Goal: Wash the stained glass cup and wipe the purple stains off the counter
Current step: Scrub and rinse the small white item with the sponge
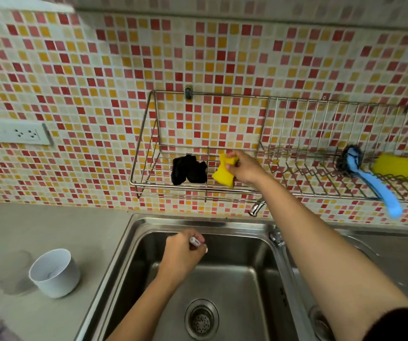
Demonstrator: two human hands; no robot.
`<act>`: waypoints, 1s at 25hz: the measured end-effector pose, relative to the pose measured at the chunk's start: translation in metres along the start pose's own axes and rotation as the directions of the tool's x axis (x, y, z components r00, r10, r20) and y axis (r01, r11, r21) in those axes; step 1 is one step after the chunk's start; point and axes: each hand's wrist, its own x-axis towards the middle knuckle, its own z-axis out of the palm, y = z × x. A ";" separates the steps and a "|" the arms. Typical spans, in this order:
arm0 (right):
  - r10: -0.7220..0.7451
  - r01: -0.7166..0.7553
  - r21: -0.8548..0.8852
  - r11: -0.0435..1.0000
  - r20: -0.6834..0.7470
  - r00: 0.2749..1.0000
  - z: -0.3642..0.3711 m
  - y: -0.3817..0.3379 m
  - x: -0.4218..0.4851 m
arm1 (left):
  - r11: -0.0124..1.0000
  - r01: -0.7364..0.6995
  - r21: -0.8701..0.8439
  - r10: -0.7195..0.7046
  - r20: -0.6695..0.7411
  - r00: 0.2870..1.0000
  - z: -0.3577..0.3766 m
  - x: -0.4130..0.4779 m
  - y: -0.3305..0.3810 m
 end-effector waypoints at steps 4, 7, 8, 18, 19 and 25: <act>-0.012 0.033 -0.307 0.951 0.068 0.998 0.001 0.004 0.013 | 1.000 -0.006 -0.003 0.006 -0.044 0.999 -0.002 -0.002 -0.009; 0.003 0.019 -0.428 0.904 0.049 0.999 -0.003 0.004 0.015 | 1.000 -0.002 0.016 0.003 -0.046 0.999 -0.003 -0.001 -0.010; -0.014 0.026 -0.456 0.890 0.030 0.999 -0.004 0.002 0.012 | 1.000 -0.007 0.009 0.007 -0.035 0.999 -0.004 -0.001 -0.009; -0.449 0.440 -0.119 0.890 -0.403 0.798 0.035 -0.017 -0.103 | 0.999 0.016 -0.032 -0.018 -0.065 0.998 -0.038 -0.012 -0.025; -0.414 0.415 -0.086 0.906 -0.390 0.823 0.049 -0.006 -0.117 | 1.000 0.017 -0.011 -0.018 -0.078 0.997 -0.040 -0.016 -0.032; -0.104 0.094 -0.073 0.993 -0.136 0.985 0.125 0.057 -0.174 | 0.960 0.024 0.279 -0.068 0.148 0.987 -0.023 -0.050 -0.081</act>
